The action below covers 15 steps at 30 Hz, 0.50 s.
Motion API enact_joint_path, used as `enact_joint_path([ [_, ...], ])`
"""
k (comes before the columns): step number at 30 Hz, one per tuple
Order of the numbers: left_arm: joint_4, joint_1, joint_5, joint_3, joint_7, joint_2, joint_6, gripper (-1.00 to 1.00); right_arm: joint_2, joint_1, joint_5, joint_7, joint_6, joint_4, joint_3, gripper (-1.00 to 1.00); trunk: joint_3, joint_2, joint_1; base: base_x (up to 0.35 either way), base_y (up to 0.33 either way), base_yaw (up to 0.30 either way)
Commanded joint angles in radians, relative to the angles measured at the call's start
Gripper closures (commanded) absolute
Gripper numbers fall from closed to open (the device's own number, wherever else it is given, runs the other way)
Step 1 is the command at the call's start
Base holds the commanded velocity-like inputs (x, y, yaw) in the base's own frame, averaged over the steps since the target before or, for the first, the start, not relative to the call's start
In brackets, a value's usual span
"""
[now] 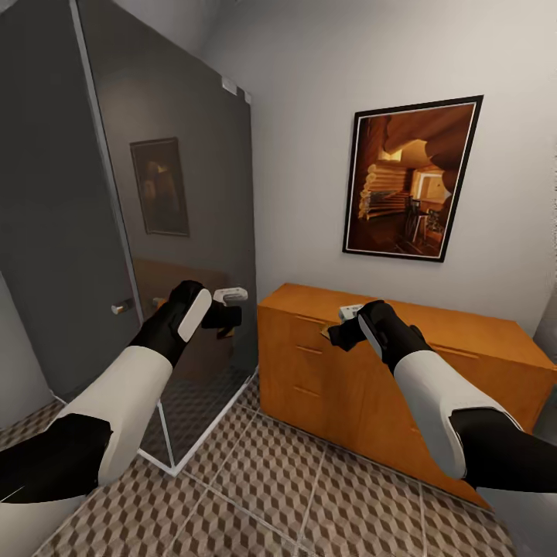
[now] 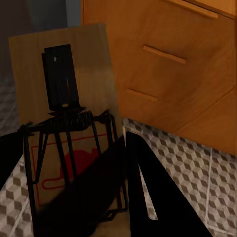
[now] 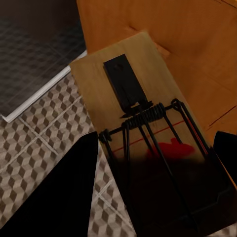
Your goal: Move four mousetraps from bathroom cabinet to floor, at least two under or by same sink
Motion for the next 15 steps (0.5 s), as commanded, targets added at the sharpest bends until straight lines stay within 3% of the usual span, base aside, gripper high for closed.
enact_joint_path([
  [1,0.0,-0.001,0.008,-0.003,0.008,0.0,0.003,1.0,0.0,-0.001,0.01,0.008,0.003,-0.001,0.002,1.0,-0.001,-0.001,-0.001,-0.346,0.0,0.0],
  [15,0.014,-0.001,0.008,-0.002,0.009,0.001,0.001,1.0,0.004,-0.001,0.01,0.008,0.003,0.0,0.001,1.0,-0.001,-0.001,-0.001,-0.346,0.0,0.0],
])
